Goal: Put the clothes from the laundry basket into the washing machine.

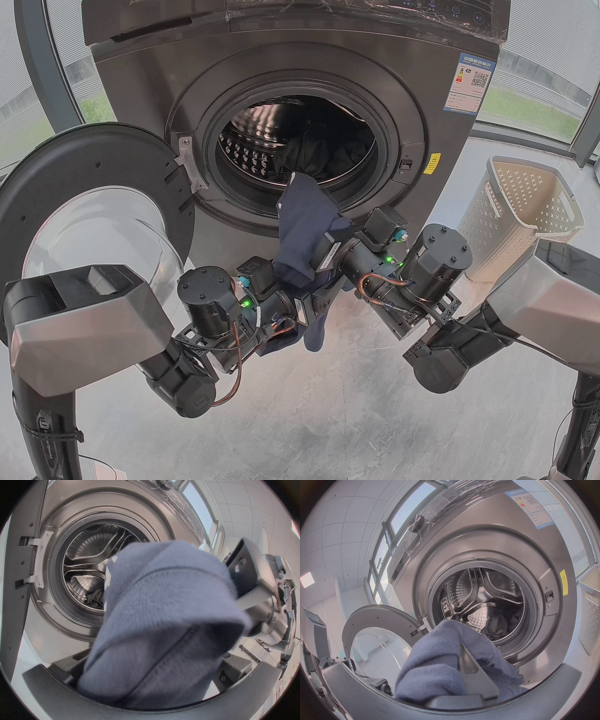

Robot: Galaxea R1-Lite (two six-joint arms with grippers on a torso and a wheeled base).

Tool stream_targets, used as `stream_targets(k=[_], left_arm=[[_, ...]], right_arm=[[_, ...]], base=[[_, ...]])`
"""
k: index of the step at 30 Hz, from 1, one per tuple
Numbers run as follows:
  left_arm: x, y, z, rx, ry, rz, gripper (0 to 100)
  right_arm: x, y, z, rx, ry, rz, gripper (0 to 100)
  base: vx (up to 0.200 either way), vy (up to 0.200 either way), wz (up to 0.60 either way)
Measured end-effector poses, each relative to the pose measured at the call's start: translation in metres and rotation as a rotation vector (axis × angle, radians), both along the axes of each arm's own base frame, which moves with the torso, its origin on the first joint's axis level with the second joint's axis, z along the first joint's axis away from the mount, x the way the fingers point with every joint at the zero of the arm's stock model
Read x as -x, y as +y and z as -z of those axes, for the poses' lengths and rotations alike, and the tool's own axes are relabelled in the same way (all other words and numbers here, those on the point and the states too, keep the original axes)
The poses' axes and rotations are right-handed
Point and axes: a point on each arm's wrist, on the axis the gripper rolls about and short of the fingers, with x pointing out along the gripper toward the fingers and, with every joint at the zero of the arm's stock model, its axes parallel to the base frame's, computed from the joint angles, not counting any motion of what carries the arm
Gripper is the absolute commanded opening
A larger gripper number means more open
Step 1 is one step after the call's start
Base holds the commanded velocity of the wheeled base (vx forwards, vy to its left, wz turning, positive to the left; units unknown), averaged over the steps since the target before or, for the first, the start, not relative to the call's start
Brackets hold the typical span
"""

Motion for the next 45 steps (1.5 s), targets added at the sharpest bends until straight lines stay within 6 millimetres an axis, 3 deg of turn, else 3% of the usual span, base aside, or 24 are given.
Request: stream_targets(k=[12,13,24,33,38,39,45], left_arm=[[-0.038,-0.002,0.010,0.019,-0.048,-0.084,100],[-0.041,-0.002,0.011,0.023,-0.051,-0.096,0],[-0.050,-0.004,0.010,0.047,-0.068,-0.117,0],[-0.042,0.012,-0.010,0.067,-0.079,-0.146,0],[-0.032,0.020,-0.026,0.080,-0.093,-0.152,0],[-0.031,0.021,-0.029,0.082,-0.096,-0.153,0],[-0.024,0.026,-0.042,0.099,-0.112,-0.163,0]], right_arm=[[0.015,0.005,-0.003,-0.002,0.014,-0.033,0],[0.016,0.005,-0.003,-0.004,0.014,-0.036,0],[0.017,0.004,-0.007,-0.020,0.016,-0.040,0],[-0.007,-0.034,-0.003,-0.021,0.043,0.078,0],[-0.010,-0.039,0.011,-0.002,0.072,0.095,0],[-0.010,-0.039,0.013,0.001,0.076,0.095,100],[-0.010,-0.036,0.020,0.012,0.090,0.088,100]], base=[[0.000,0.000,0.00],[0.000,0.000,0.00],[0.000,0.000,0.00],[0.000,0.000,0.00],[0.000,0.000,0.00],[0.000,0.000,0.00],[0.000,0.000,0.00]])
